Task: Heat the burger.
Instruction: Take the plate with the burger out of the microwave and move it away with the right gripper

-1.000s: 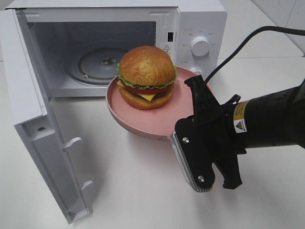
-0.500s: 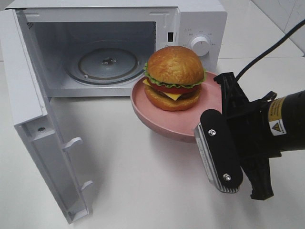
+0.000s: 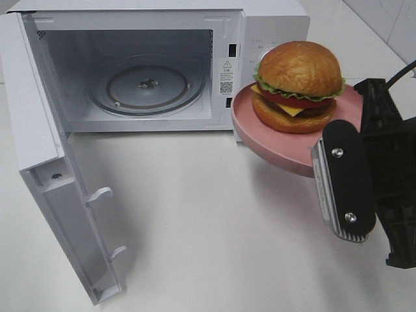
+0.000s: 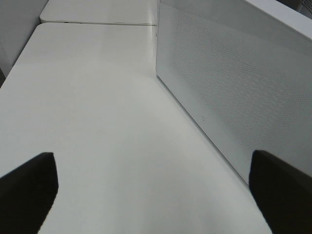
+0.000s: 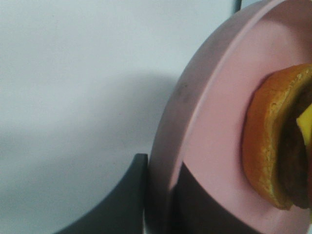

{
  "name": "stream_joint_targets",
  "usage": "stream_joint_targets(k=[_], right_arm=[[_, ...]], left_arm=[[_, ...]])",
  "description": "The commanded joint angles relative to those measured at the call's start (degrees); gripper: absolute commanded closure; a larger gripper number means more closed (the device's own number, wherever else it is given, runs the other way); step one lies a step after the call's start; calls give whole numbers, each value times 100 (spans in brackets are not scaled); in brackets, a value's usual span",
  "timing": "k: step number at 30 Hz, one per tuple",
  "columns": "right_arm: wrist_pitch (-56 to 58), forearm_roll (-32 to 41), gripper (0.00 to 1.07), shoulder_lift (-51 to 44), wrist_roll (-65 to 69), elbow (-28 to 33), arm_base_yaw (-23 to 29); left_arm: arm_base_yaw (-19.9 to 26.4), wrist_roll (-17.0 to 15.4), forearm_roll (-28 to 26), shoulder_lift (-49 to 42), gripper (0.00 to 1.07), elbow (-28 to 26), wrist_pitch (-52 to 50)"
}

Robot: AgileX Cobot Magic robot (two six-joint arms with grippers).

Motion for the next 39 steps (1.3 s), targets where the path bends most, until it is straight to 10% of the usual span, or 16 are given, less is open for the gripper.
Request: stream_joint_targets(k=[1, 39], right_arm=[[-80, -516, 107, -223, 504, -40, -17], [2704, -2074, 107, -23, 5552, -40, -17]], left_arm=[[6, 6, -11, -103, 7, 17, -29], [6, 6, -11, -103, 7, 17, -29]])
